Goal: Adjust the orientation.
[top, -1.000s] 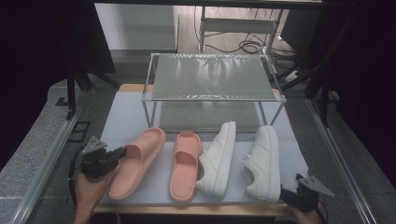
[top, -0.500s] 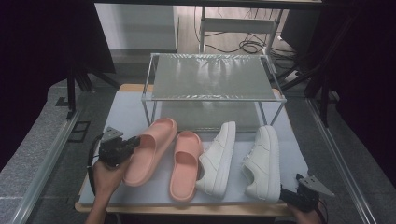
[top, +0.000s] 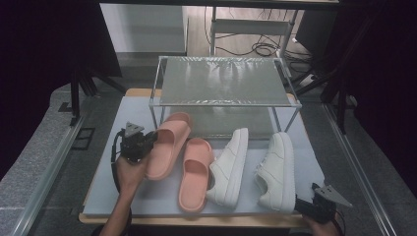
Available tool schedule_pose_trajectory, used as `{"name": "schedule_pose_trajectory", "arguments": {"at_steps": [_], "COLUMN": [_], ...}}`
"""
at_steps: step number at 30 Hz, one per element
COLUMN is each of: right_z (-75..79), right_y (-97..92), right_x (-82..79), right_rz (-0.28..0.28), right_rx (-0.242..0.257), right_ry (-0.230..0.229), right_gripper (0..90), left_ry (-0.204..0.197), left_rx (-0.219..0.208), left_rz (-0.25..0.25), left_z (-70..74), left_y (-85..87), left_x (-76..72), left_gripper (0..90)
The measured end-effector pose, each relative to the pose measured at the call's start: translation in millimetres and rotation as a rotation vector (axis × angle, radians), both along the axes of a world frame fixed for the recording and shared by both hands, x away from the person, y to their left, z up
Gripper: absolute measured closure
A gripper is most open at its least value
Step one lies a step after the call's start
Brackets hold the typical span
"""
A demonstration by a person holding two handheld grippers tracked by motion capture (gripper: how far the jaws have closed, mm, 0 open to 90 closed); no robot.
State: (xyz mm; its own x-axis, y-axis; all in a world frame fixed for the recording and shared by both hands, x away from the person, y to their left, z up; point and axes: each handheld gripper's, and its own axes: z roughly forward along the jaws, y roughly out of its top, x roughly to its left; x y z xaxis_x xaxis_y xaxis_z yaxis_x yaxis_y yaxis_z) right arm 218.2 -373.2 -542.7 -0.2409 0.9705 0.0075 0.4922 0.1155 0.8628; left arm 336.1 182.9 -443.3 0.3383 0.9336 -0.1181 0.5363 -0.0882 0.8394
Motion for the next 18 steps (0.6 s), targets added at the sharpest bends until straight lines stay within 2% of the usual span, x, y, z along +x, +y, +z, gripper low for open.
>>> {"name": "schedule_pose_trajectory", "arguments": {"at_steps": [8, 18], "right_z": [0.0, 0.0], "right_y": [-0.1, -0.1], "right_x": [0.0, 0.0], "right_rz": [0.001, 0.001], "right_rx": [0.0, 0.0], "right_ry": [0.0, 0.0], "right_gripper": [8.4, 8.4], "left_ry": [-0.02, -0.015], "left_rx": [0.008, 0.034], "left_rz": [0.047, 0.112], "left_z": [-3.9, -19.7], "left_y": [-14.4, -24.6], "left_x": [17.6, 31.8], "left_gripper": [80.6, 80.7]}}
